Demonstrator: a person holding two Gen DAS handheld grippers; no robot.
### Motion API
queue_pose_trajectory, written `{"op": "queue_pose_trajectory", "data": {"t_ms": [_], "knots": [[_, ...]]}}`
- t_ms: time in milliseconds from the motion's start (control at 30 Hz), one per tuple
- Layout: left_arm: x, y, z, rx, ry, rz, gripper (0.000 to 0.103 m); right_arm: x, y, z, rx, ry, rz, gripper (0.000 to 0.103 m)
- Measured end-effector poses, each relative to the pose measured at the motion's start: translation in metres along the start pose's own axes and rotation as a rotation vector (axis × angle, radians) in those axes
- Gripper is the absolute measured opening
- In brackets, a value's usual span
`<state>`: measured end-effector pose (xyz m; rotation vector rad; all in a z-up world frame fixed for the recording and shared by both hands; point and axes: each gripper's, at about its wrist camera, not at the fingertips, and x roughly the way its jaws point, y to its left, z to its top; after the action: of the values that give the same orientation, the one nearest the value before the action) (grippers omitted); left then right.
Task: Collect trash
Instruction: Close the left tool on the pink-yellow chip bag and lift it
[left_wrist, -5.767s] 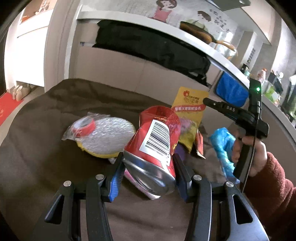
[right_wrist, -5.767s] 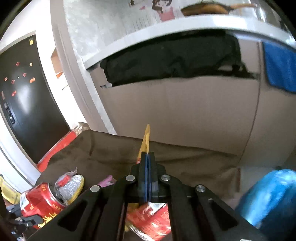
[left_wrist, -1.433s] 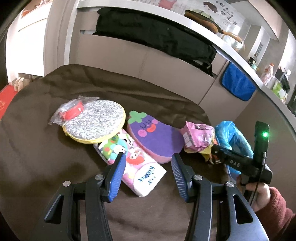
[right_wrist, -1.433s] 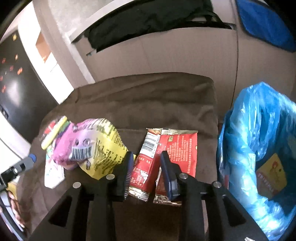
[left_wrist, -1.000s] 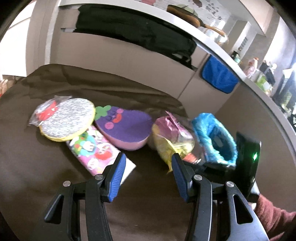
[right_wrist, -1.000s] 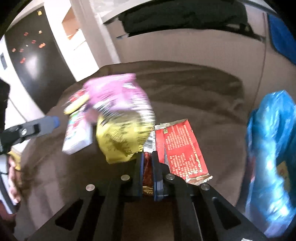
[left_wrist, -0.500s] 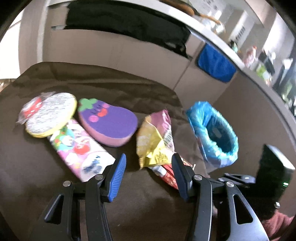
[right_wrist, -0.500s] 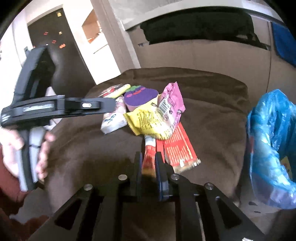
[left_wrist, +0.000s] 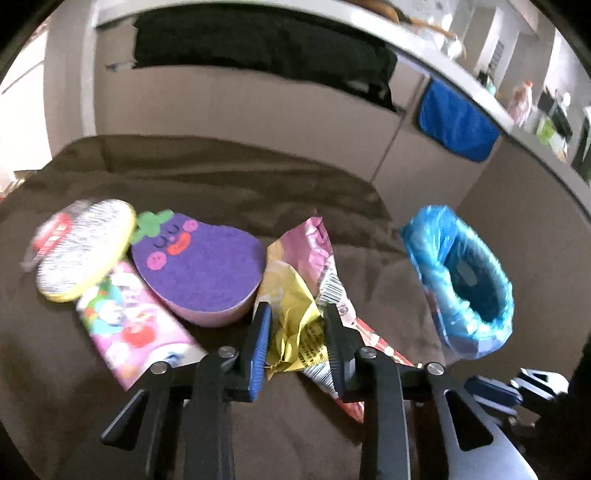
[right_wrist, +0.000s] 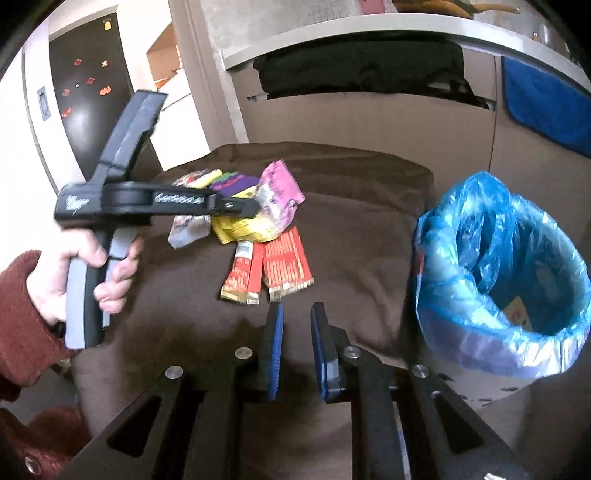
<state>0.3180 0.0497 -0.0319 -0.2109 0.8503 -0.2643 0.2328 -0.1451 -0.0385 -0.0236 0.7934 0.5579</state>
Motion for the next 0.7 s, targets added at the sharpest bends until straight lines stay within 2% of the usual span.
{"op": "queue_pose_trajectory", "data": {"t_ms": [100,233,300,533,633,700], "knots": [[-0.033,0.006,0.0,-0.007,-0.062,0.003,0.027,0.014,0.005,0.013,-0.021,0.014,0.013,0.016],[-0.069,0.016,-0.002,0.018,-0.134,0.074,0.027,0.039,0.017,0.026,-0.032,0.068,0.084,0.016],[-0.082,0.026,-0.005,0.02,-0.16,0.115,0.027,0.051,0.023,0.029,-0.036,0.092,0.09,0.016],[-0.096,0.065,-0.017,-0.083,-0.152,0.115,0.027,0.092,0.034,0.048,-0.059,0.148,0.056,0.016],[-0.1,0.071,-0.023,-0.091,-0.158,0.117,0.027,0.104,0.039,0.048,-0.067,0.184,0.039,0.027],[-0.103,0.074,-0.025,-0.087,-0.163,0.125,0.027,0.105,0.041,0.048,-0.088,0.184,0.026,0.027]]}}
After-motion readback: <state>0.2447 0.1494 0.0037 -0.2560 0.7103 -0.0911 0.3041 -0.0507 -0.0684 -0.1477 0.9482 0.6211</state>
